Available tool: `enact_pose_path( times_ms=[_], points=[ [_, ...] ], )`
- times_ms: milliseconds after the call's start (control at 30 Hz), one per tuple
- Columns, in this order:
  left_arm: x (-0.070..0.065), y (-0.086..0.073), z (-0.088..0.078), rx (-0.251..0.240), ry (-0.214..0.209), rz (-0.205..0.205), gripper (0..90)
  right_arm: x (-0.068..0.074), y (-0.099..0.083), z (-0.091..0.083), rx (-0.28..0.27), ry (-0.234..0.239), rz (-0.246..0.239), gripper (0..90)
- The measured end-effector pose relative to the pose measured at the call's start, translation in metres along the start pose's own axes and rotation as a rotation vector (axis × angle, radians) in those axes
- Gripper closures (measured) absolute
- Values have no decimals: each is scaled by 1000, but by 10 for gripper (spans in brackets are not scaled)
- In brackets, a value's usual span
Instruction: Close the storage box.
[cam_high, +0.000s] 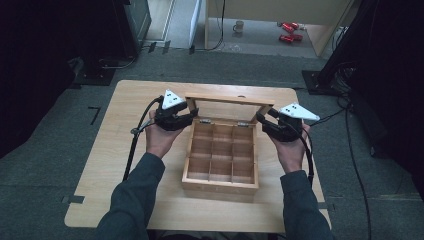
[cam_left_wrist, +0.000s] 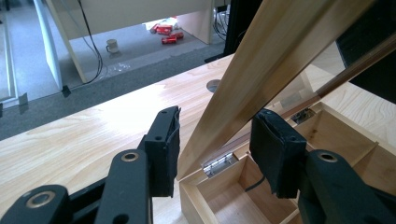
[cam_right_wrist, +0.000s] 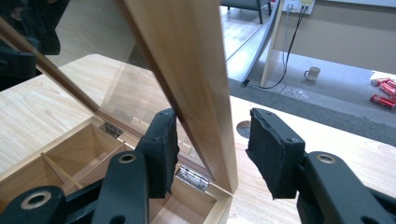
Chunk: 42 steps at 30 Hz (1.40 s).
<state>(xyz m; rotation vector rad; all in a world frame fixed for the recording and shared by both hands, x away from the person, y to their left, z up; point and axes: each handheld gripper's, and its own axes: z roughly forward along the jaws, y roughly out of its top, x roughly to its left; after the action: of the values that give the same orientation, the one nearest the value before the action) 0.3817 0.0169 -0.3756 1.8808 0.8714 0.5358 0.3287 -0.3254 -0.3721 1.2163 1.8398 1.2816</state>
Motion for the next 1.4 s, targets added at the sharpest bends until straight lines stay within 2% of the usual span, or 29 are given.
enact_pose_path(
  times_ms=[367, 767, 1033, 1100, 1400],
  points=[
    [-5, -10, -15, -20, 5, -7, 506, 4, -2, -5, -4, -6, -4, 527],
    [-13, -18, -35, -42, -17, -7, 499, 8, -7, -11, -7, 1, -3, 524],
    [-14, -22, -40, -47, -16, -9, 499, 12, -13, -15, -5, 7, -6, 523],
    [-17, -25, -40, -37, -18, -4, 499, 13, -15, -16, -5, 10, -6, 523],
    [-27, -32, -45, -58, -38, 1, 498, 17, -24, -21, 1, 14, -6, 513]
  ],
)
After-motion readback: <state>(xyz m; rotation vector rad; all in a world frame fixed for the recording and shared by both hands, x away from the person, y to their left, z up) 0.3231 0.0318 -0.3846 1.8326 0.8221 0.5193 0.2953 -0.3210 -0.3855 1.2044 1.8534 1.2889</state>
